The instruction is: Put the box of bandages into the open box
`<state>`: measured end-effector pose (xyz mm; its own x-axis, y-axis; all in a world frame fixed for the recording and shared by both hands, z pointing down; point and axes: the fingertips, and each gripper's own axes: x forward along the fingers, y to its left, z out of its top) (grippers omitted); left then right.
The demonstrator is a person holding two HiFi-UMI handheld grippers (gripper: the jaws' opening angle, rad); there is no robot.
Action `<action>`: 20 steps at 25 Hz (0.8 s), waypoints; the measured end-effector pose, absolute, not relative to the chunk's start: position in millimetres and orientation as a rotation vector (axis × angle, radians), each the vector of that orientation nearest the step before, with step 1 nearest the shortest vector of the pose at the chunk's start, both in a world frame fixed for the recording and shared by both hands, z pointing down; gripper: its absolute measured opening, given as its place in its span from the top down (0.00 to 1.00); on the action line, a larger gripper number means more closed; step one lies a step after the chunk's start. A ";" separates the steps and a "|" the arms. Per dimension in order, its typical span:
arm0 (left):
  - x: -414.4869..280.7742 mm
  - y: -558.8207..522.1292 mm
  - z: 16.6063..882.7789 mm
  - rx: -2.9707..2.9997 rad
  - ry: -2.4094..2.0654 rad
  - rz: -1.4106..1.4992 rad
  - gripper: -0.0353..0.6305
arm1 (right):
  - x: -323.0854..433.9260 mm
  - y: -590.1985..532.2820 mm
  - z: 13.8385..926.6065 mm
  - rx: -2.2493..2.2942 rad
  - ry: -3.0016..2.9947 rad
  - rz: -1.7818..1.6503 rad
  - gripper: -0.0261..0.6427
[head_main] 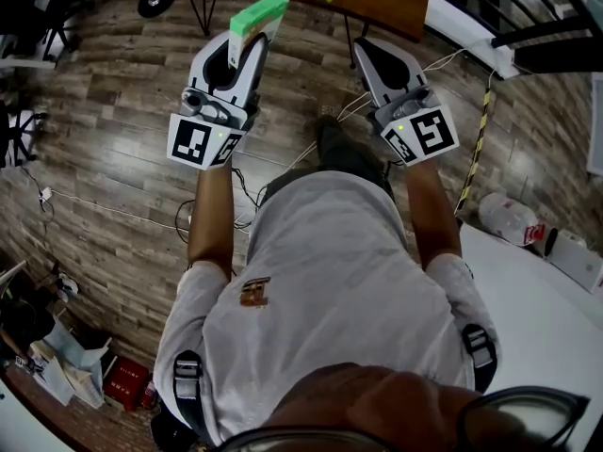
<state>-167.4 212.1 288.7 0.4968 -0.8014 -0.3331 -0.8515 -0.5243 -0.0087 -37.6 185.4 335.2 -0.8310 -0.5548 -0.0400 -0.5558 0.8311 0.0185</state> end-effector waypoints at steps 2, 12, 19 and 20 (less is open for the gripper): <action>-167.4 204.2 291.7 -2.559 1.431 0.423 0.79 | -38.5 176.5 338.3 -0.894 2.969 0.051 0.91; -181.3 98.7 296.4 -2.547 1.440 0.380 0.79 | -52.8 63.2 341.2 -0.867 2.965 0.059 0.91; -176.8 10.1 298.0 -2.550 1.461 0.354 0.79 | -49.3 -29.9 338.8 -0.845 2.975 0.051 0.91; -174.6 -1.6 298.6 -2.551 1.464 0.348 0.79 | -47.3 -42.4 339.4 -0.841 2.975 0.047 0.91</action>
<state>-174.6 -1.6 298.6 0.4877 -0.8237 -0.2895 -0.8657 -0.4990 -0.0386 -47.3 -42.4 339.4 -0.8508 -0.5225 -0.0563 -0.5240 0.8516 0.0158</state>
